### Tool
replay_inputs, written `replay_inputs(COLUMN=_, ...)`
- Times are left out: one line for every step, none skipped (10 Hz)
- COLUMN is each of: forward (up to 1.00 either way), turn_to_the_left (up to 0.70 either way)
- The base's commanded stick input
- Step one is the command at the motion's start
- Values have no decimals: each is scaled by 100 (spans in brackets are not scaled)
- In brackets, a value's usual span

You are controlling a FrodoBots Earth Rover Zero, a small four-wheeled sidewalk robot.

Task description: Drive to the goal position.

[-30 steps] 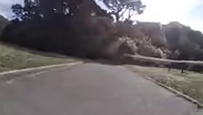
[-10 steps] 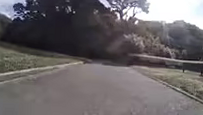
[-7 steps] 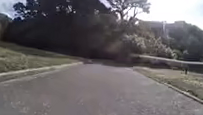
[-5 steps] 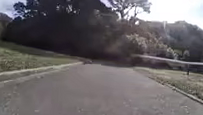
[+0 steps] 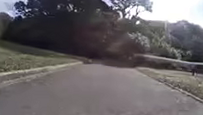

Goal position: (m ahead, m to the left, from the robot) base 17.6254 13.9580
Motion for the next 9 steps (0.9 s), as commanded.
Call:
replay_inputs(forward=100, turn_to_the_left=0)
replay_inputs(forward=100, turn_to_the_left=0)
replay_inputs(forward=100, turn_to_the_left=0)
replay_inputs(forward=100, turn_to_the_left=0)
replay_inputs(forward=100, turn_to_the_left=0)
replay_inputs(forward=100, turn_to_the_left=0)
replay_inputs(forward=100, turn_to_the_left=0)
replay_inputs(forward=100, turn_to_the_left=0)
replay_inputs(forward=100, turn_to_the_left=0)
